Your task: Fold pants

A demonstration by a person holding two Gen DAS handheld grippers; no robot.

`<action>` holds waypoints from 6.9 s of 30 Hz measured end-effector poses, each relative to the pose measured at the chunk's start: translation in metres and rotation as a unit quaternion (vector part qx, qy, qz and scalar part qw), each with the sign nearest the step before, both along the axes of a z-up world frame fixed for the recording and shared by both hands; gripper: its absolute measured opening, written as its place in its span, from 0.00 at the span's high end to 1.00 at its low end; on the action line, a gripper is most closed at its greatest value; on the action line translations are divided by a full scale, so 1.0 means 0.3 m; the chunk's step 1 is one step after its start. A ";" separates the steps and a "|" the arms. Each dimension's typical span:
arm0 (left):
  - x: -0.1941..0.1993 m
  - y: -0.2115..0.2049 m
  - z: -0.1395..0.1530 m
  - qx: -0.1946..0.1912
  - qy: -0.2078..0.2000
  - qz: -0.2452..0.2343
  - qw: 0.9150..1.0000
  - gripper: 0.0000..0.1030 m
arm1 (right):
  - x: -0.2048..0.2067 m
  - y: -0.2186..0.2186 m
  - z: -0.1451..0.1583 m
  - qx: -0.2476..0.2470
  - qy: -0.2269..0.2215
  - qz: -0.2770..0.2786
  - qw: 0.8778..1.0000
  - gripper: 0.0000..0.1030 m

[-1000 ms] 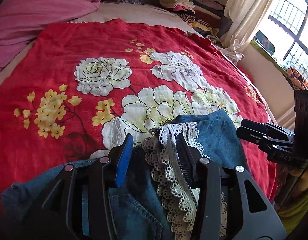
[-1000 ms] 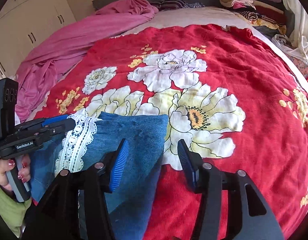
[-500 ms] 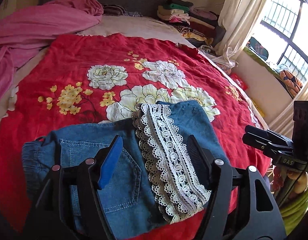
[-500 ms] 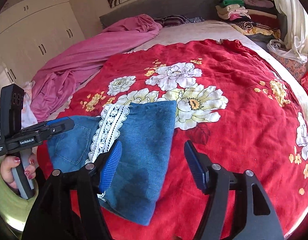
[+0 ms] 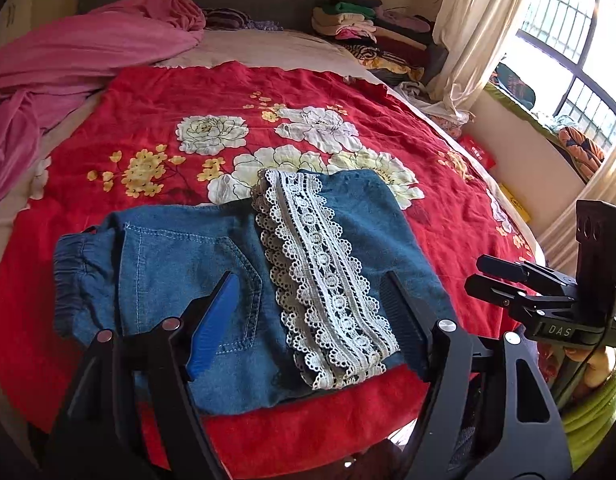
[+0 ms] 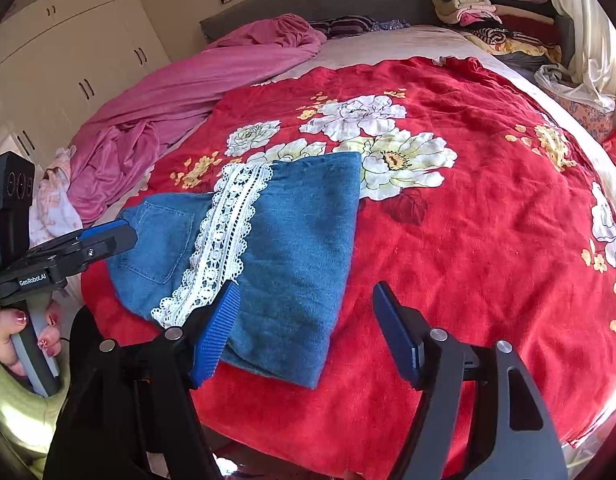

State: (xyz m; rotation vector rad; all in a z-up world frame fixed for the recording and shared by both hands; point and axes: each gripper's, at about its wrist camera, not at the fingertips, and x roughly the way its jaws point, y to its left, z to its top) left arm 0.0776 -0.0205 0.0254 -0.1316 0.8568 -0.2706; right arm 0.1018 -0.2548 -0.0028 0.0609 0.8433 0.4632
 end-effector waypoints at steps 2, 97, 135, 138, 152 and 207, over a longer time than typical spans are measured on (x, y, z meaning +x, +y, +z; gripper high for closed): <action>-0.012 -0.003 -0.016 -0.006 0.007 -0.002 1.000 0.37 | -0.013 0.000 -0.010 0.002 0.003 0.001 1.000 0.34; -0.232 0.407 0.026 0.012 -0.019 0.119 0.993 0.37 | 0.005 0.510 0.301 -0.039 -0.078 0.105 0.991 0.15; -0.069 0.537 -0.304 -0.139 0.069 0.124 0.980 0.41 | 0.353 1.199 -0.193 -0.159 0.087 0.305 0.935 0.30; -0.071 0.534 -0.304 -0.136 0.071 0.125 0.980 0.41 | 0.352 1.171 -0.184 -0.119 0.088 0.313 0.938 0.51; -0.044 0.417 -0.180 -0.139 0.061 0.095 0.984 0.37 | 0.317 0.815 0.092 0.057 0.040 0.308 0.949 0.69; -0.106 -0.174 -0.136 0.009 0.026 -0.076 0.997 0.41 | 0.295 0.084 0.049 0.021 0.007 0.093 0.995 0.24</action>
